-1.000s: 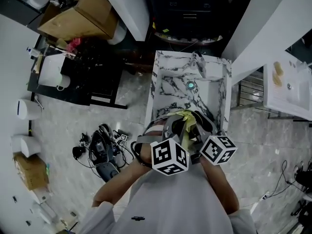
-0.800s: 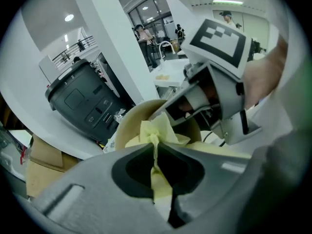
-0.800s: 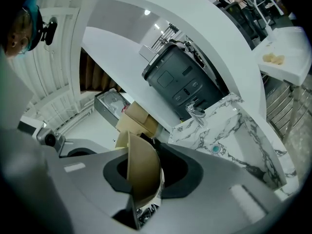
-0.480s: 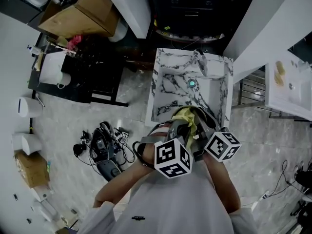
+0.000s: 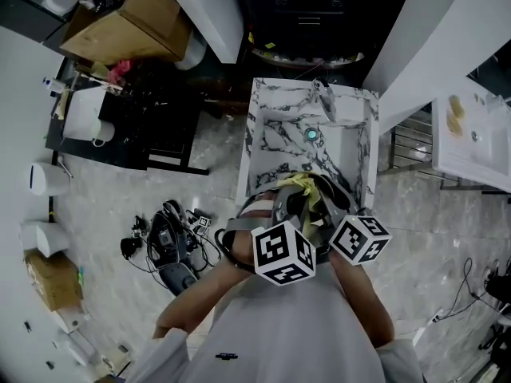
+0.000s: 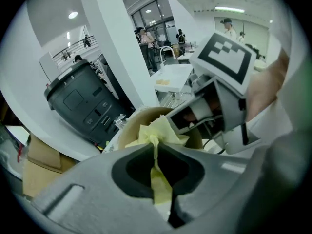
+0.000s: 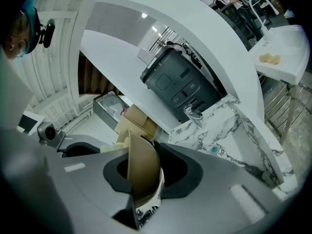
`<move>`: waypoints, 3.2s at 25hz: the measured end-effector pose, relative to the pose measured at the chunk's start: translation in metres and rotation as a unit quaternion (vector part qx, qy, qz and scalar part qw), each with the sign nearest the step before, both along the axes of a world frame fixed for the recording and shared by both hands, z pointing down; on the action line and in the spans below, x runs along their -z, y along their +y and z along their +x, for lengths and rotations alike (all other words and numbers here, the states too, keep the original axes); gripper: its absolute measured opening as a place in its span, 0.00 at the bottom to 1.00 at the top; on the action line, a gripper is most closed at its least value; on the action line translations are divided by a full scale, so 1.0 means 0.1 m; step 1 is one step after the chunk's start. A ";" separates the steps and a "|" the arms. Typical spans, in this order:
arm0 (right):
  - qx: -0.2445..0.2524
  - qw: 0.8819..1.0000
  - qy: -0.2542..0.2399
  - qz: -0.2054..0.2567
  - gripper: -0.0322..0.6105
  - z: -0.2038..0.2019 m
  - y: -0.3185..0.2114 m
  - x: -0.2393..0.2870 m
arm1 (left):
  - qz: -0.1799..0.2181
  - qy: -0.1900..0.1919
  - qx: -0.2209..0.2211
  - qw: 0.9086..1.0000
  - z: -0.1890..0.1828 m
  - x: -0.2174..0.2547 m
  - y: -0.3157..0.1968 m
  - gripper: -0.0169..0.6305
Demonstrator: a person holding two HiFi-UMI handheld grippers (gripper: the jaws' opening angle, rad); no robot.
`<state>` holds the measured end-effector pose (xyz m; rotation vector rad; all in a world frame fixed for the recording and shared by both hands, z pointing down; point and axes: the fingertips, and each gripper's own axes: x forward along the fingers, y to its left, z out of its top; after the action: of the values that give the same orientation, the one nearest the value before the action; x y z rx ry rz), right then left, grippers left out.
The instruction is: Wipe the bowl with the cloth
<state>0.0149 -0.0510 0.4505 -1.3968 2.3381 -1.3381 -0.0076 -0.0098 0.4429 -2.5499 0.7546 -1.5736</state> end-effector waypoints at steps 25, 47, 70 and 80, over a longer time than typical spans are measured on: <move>-0.002 1.000 0.016 0.002 0.17 0.08 -0.03 0.04 | 0.011 -0.056 -0.068 0.996 0.13 -0.12 0.19 0.06; 0.000 1.000 0.019 -0.001 0.17 0.12 0.00 -0.01 | 0.042 -0.060 -0.015 0.997 -0.04 -0.09 -0.02 0.07; 0.088 0.996 0.014 0.015 0.17 0.13 0.10 -0.05 | -0.025 0.154 0.049 0.987 -0.20 0.53 -0.47 0.07; 0.217 0.971 0.042 0.087 0.17 -0.21 0.25 0.20 | -0.088 0.198 -0.025 0.976 0.11 0.57 -0.37 0.07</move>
<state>-0.0058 -0.0261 0.4309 -0.9426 2.8538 -1.1358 0.0034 -0.0470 0.3857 -3.0356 0.5908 -1.1750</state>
